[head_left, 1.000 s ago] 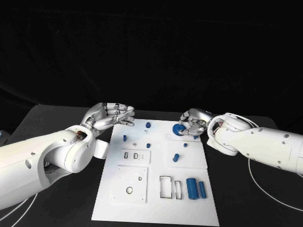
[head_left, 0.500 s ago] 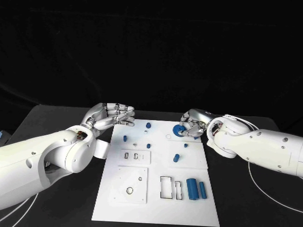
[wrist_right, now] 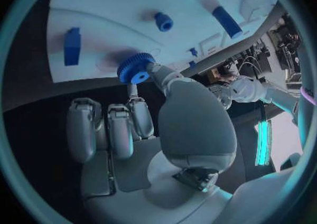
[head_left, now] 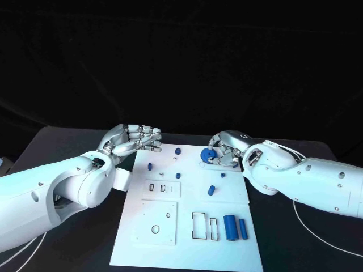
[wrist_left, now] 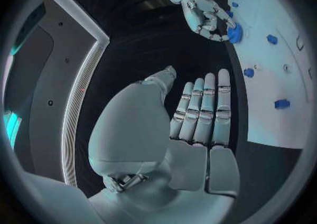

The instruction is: Assemble the parts on the task board

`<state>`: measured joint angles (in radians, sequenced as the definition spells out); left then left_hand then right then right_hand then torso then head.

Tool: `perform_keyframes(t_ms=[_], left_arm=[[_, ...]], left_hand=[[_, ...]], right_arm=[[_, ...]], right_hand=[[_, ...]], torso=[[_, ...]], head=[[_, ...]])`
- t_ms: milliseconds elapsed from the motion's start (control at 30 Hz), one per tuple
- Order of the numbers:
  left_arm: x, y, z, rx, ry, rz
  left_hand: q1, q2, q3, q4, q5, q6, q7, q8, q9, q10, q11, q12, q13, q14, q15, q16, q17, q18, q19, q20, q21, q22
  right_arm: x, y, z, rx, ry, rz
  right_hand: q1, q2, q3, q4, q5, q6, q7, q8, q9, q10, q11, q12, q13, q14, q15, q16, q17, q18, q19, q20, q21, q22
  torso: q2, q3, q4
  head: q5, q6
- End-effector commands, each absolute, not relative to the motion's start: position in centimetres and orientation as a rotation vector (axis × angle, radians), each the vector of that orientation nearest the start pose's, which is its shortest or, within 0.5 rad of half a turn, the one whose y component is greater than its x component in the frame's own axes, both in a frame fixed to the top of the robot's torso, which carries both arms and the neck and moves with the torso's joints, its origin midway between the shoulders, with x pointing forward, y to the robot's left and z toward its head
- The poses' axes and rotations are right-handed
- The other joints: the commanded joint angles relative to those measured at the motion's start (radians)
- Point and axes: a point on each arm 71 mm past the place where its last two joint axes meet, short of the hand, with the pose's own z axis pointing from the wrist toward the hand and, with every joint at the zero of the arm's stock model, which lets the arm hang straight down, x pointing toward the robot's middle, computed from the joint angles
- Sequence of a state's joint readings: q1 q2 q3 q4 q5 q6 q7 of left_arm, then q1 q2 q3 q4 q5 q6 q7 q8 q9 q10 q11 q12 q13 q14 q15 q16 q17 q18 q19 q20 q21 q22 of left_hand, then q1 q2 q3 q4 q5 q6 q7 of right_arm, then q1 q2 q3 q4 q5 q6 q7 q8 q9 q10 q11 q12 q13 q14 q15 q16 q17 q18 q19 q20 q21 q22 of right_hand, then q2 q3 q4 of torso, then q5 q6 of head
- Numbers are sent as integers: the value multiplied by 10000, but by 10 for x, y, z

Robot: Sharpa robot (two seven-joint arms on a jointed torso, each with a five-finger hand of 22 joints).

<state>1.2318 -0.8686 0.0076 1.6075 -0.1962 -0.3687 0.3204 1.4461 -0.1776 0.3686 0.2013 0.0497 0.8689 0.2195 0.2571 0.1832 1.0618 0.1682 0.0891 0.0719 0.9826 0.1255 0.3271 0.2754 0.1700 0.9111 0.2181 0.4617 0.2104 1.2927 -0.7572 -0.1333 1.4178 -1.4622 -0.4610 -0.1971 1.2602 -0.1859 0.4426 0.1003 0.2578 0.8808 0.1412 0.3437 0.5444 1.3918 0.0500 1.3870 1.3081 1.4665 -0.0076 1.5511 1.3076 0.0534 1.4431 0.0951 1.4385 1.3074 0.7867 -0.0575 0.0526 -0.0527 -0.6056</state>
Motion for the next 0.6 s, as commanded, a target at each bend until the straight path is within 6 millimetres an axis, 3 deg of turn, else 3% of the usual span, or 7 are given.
perform_keyframes(t_ms=[33, 267, 467, 600], left_arm=[[484, 194, -138, -8940, 14368, -15350], [484, 195, -138, -8981, 14302, -15362], [484, 196, -137, -9041, 14242, -15388], [483, 196, -137, -9048, 14243, -15419]], left_hand=[[-28, 24, -7, -49, 11, 27, 38, -28, 9, -18, 5, -35, -13, 43, -38, 61, 14, 99, -68, 14, 65, 8], [-23, 27, 0, -54, 10, 24, 40, -29, 10, -22, 6, -43, -16, 42, -37, 61, 19, 99, -73, 14, 72, 11], [-20, 28, 4, -58, 10, 24, 41, -30, 11, -24, 7, -47, -17, 40, -37, 60, 22, 98, -78, 14, 75, 13], [-20, 28, 5, -58, 10, 24, 41, -30, 11, -24, 7, -48, -17, 39, -36, 59, 22, 97, -80, 14, 75, 13]], right_arm=[[509, -181, -164, -1562, 14758, 5268], [505, -153, -160, -1953, 14413, 5778], [504, -132, -160, -2154, 14240, 6126], [506, -122, -160, -2234, 14187, 6221]], right_hand=[[102, 67, 68, -21, 66, 149, -108, -6, 82, 88, -6, 22, 241, 928, -92, 57, 2086, -82, 61, -14, 56, 913], [111, 68, 102, -30, 71, 139, -107, -23, 80, 81, -9, 10, 230, 928, -95, 57, 2086, -83, 67, -18, 62, 921], [117, 72, 125, -34, 73, 134, -106, -33, 78, 79, -9, 5, 226, 928, -97, 58, 2086, -81, 59, -21, 53, 911], [116, 66, 142, -38, 70, 123, -102, -48, 76, 78, -7, 3, 226, 929, -98, 58, 2087, -83, 65, -23, 59, 920]], torso=[[8, -16, 22], [18, -41, 43], [17, -42, 23], [13, -78, 52]], head=[[40, 17], [68, 11], [97, -9], [114, -1]])
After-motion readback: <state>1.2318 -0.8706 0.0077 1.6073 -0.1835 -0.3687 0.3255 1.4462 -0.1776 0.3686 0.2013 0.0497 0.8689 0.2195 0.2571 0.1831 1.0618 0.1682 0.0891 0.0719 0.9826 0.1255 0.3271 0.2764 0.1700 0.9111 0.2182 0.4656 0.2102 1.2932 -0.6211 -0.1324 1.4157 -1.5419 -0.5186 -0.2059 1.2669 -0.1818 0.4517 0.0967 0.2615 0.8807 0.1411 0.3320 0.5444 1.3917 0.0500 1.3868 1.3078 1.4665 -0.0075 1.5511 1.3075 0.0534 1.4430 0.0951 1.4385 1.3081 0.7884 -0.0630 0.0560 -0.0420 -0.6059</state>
